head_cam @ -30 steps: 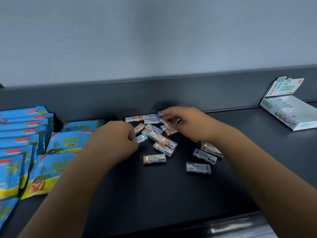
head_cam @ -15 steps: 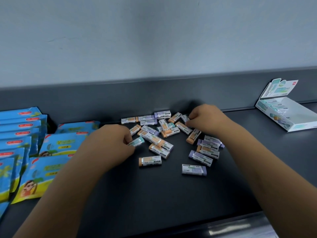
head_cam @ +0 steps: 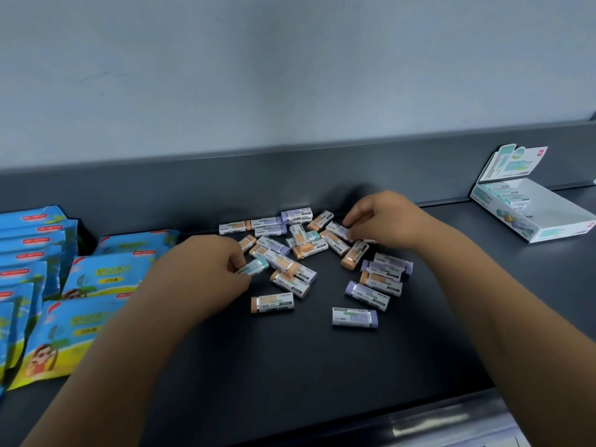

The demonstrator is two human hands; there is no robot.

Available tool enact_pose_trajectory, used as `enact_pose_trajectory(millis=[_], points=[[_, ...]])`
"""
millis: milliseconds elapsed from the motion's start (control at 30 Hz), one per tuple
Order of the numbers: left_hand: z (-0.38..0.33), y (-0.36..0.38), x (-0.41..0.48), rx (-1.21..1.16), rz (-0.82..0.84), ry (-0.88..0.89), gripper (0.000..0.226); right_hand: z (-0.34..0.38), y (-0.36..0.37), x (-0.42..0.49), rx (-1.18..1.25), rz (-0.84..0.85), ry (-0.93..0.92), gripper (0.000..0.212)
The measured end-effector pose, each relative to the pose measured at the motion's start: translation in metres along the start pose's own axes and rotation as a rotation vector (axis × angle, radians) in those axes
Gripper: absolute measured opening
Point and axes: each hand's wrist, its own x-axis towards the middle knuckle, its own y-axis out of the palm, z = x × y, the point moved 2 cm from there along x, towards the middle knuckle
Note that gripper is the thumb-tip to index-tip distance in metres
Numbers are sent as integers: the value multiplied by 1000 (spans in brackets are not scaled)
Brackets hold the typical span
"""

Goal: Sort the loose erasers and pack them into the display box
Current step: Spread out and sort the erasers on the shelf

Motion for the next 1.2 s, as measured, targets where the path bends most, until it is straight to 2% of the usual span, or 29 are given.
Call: enact_pose_trajectory(millis=[100, 233, 300, 400, 467, 633, 833, 967, 1033, 1200], points=[[-4, 1, 0, 5, 5, 10, 7, -1, -5, -4, -4, -5, -37, 20], [-11, 4, 2, 13, 17, 15, 8, 16, -1, -10, -34, -14, -233, 17], [-13, 5, 2, 12, 19, 15, 9, 28, 8, -11, -147, 43, -326, 18], [-14, 4, 1, 22, 17, 19, 10, 35, 21, -5, -282, 108, -400, 30], [-14, 2, 1, 20, 7, 15, 9, 34, 23, -2, -271, 120, -394, 36], [-16, 1, 0, 34, 2, 7, 9, 32, 27, 8, -324, 52, -389, 27], [-19, 5, -2, 26, -8, -2, 12, 50, 39, 15, -388, 66, -396, 16], [-18, 5, -4, 13, -11, -4, 14, 60, 42, 12, -407, 110, -331, 20], [-16, 4, -5, 3, -12, -5, 13, 60, 42, 8, -363, 127, -343, 20], [-16, 2, -6, -27, -30, 20, 11, 49, 29, -4, -101, -55, -314, 10]])
